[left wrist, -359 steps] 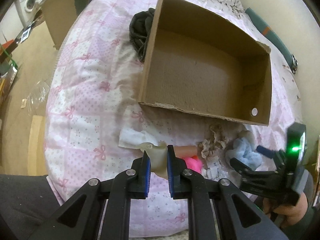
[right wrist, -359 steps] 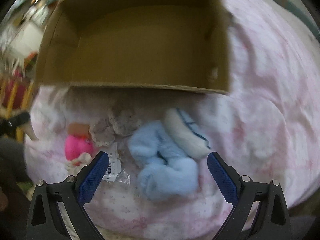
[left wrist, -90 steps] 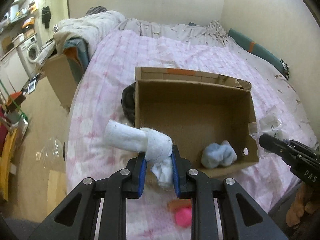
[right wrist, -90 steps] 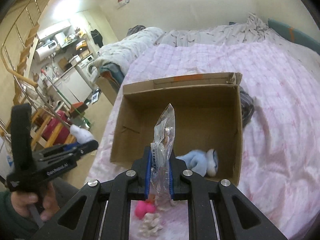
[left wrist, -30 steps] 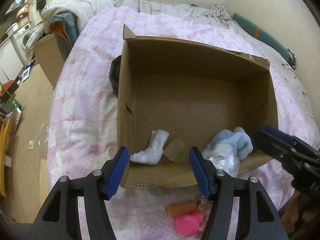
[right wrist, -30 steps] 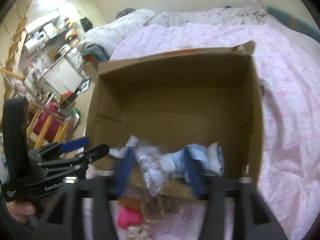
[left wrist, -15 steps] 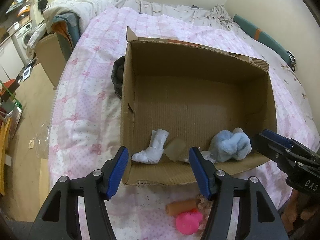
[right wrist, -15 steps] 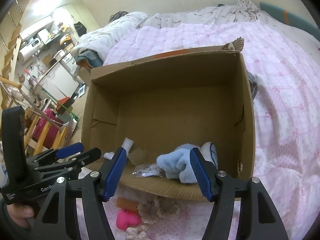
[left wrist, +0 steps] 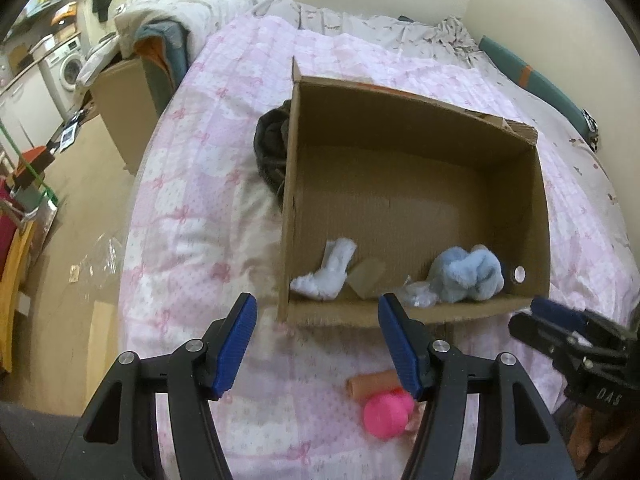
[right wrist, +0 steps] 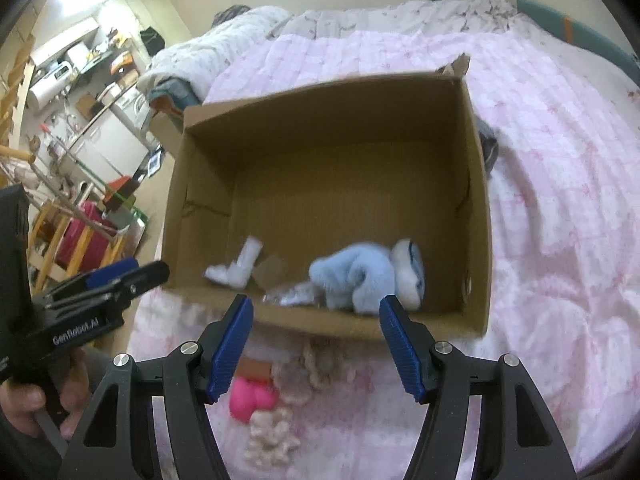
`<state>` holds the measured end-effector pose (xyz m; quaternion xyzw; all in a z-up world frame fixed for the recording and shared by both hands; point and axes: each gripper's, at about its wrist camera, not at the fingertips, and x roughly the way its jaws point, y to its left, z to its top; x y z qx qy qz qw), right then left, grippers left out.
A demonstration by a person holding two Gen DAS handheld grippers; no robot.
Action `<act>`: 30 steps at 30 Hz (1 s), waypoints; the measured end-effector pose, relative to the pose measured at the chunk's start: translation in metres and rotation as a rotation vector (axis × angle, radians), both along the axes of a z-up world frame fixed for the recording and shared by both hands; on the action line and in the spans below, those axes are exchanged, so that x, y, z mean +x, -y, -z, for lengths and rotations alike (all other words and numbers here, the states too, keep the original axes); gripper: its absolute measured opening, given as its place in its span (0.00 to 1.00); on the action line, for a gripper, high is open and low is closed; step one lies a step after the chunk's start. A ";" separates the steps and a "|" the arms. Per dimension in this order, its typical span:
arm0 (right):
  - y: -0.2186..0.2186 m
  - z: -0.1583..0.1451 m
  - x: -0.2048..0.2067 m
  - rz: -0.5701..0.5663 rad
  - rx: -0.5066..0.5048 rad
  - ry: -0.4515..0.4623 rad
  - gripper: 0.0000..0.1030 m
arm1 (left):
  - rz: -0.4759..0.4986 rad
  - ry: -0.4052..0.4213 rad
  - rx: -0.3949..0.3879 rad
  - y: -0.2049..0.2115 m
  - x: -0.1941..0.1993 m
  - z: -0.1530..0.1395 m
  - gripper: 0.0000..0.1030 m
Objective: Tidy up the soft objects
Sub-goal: 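Move the right gripper to the white scrunchie and grasp it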
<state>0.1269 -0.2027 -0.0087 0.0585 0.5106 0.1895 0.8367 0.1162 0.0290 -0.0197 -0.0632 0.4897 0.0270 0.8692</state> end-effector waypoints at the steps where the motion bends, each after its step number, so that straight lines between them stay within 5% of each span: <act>1: 0.000 0.002 -0.003 0.000 0.005 -0.016 0.67 | -0.002 -0.005 -0.004 0.000 -0.003 0.001 0.58; 11: -0.033 0.051 -0.040 -0.139 -0.021 -0.265 0.67 | 0.004 -0.015 -0.039 0.006 -0.027 0.002 0.59; 21: -0.063 0.087 -0.054 -0.262 -0.126 -0.336 0.67 | -0.041 -0.006 -0.062 -0.001 -0.042 -0.001 0.59; 30: -0.071 0.102 -0.052 -0.280 -0.150 -0.374 0.39 | -0.059 -0.033 -0.073 -0.005 -0.042 0.007 0.59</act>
